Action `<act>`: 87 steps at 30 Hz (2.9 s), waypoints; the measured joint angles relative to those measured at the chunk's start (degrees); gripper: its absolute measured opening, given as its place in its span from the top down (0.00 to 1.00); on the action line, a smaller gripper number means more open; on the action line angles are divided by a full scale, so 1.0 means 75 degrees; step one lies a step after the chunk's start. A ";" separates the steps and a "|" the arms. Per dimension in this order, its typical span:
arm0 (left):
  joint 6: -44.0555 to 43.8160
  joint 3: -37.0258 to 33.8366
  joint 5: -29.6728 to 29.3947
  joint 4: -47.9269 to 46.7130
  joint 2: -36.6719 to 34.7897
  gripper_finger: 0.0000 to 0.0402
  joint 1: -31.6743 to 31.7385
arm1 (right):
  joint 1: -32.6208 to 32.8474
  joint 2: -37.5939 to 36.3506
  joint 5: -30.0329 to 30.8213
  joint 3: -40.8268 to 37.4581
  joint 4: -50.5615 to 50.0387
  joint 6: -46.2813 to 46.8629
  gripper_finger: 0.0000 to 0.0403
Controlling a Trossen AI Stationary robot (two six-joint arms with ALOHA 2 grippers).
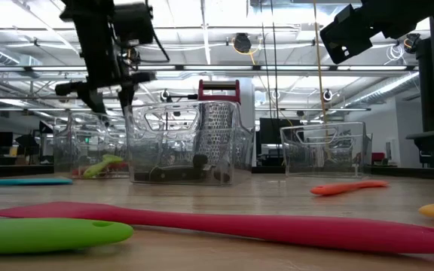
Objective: Pick & Place Kitchen Items
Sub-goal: Put the blue spatula into the right transparent bin
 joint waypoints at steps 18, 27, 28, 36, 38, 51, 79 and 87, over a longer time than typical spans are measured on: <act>0.3163 0.0093 -0.0540 0.0957 -0.1764 0.54 -0.2204 | -0.0004 -0.0003 0.0025 -0.0006 0.0263 0.0322 0.58; 0.4378 0.0090 -0.0154 0.1169 -0.1858 0.54 -0.3463 | -0.0001 -0.0003 0.0026 -0.0006 0.0402 0.0428 0.58; 0.4470 0.0090 -0.0081 0.1205 -0.1858 0.54 -0.3658 | -0.0001 -0.0003 0.0026 -0.0006 0.0402 0.0428 0.59; 0.4035 0.0090 -0.0055 0.0885 -0.1845 0.54 -0.5368 | -0.0002 -0.0003 0.0030 -0.0006 0.0402 0.0416 0.59; 0.3733 0.0062 -0.0074 0.0816 -0.1845 0.54 -0.5734 | -0.0001 -0.0003 0.0032 -0.0006 0.0402 0.0405 0.59; 0.2201 -0.1036 -0.0521 0.0773 -0.1845 0.54 -0.6985 | -0.0001 0.0000 0.0035 -0.0004 0.0402 0.0399 0.59; 0.0055 -0.3158 -0.1152 0.0840 -0.1845 0.38 -0.7054 | -0.0004 0.0000 0.0061 -0.0003 0.0402 0.0399 0.60; 0.1113 -0.3646 -0.1251 0.2207 -0.1845 0.23 -0.6876 | -0.0001 0.0000 0.0061 -0.0003 0.0402 0.0396 0.60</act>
